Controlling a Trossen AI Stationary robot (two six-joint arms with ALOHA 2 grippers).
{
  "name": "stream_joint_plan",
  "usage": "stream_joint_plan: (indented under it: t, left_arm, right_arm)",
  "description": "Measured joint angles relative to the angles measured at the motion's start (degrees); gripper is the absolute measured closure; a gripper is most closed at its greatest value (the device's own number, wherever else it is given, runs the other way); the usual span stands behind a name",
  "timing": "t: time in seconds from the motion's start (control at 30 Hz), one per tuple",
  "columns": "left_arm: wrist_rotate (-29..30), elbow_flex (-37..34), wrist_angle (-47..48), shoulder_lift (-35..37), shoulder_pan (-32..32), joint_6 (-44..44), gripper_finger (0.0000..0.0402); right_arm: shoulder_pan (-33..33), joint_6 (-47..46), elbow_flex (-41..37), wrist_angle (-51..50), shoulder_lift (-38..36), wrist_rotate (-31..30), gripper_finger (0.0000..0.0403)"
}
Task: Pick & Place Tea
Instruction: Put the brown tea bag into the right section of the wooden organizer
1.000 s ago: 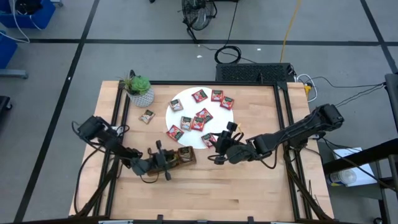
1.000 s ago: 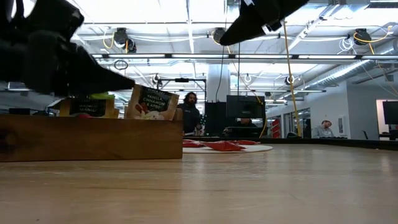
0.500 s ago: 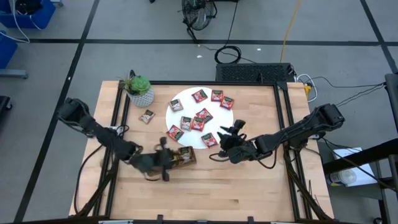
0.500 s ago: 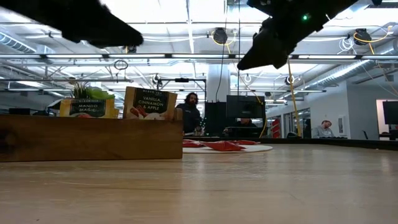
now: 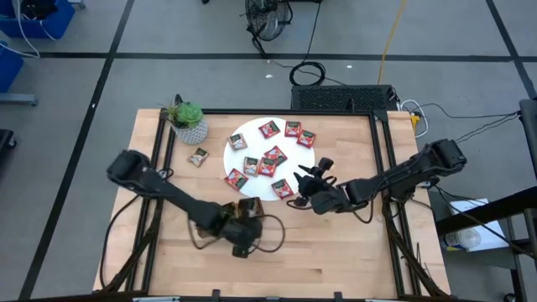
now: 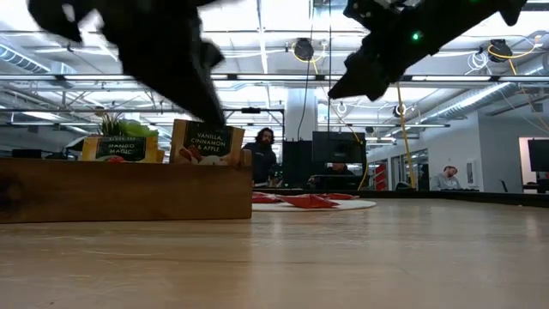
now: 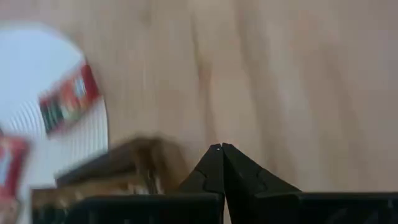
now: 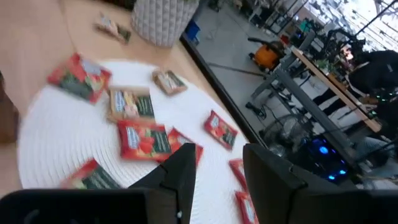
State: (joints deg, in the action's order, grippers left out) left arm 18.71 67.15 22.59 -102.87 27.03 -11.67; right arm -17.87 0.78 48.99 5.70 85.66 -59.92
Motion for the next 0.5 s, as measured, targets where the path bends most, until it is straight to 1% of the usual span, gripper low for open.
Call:
stream_joint_plan:
  t: [0.07, 0.13, 0.33, 0.5]
  left_arm:
    - [-0.48, 1.41, 1.36, -2.41, -1.12, -0.89, 0.0400]
    - [-0.05, 1.74, 2.44, -3.19, -1.96, -1.38, 0.0400]
    - [4.10, 1.72, 7.19, -1.51, -3.69, -2.28, 0.0400]
    - [4.04, 1.78, 10.86, -0.27, -5.42, -2.61, 0.0400]
  right_arm:
    - [-0.29, 0.76, -0.17, 1.21, -0.43, 0.16, 0.0284]
    - [-0.81, 1.48, -0.39, 1.51, -0.95, 0.11, 0.0284]
    - [-2.48, 2.88, -0.30, 2.72, -1.00, 0.15, 0.0284]
    - [-3.23, 2.94, -0.30, 2.74, -1.02, 0.13, 0.0284]
